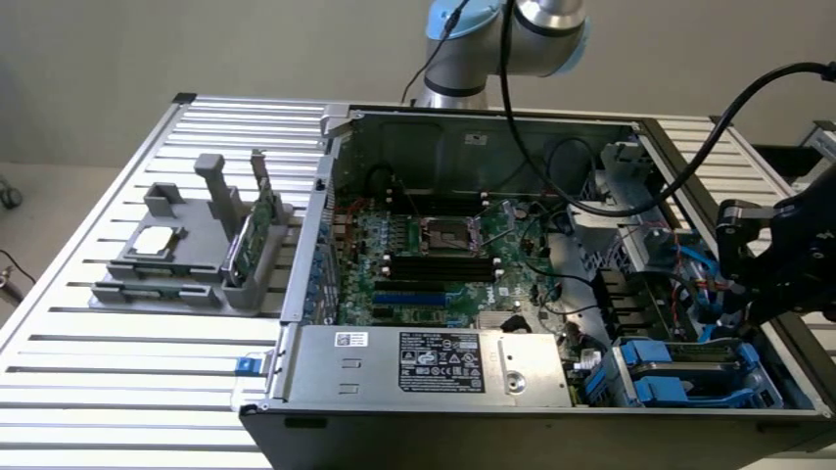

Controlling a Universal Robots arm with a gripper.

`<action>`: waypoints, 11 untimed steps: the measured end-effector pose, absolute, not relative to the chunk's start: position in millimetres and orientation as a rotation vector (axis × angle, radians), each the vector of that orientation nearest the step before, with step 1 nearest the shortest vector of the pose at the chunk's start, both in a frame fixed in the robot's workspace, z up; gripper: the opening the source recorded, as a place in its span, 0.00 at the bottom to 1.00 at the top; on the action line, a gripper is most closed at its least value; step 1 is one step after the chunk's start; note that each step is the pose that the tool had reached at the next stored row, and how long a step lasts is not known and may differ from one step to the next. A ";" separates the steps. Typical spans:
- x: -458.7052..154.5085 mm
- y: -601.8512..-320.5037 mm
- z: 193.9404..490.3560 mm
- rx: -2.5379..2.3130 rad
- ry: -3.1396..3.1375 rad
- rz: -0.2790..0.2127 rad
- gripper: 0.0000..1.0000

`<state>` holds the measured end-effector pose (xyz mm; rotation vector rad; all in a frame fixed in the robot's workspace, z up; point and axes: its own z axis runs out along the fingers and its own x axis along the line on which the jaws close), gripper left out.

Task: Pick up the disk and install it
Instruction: 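Insert the first disk wire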

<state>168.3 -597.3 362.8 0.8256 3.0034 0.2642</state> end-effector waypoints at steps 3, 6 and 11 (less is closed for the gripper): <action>168.3 -597.6 361.7 0.883 2.984 0.264 0.27; 168.3 -597.9 360.4 0.942 2.962 0.263 0.27; 168.3 -598.3 357.7 1.044 2.921 0.261 0.27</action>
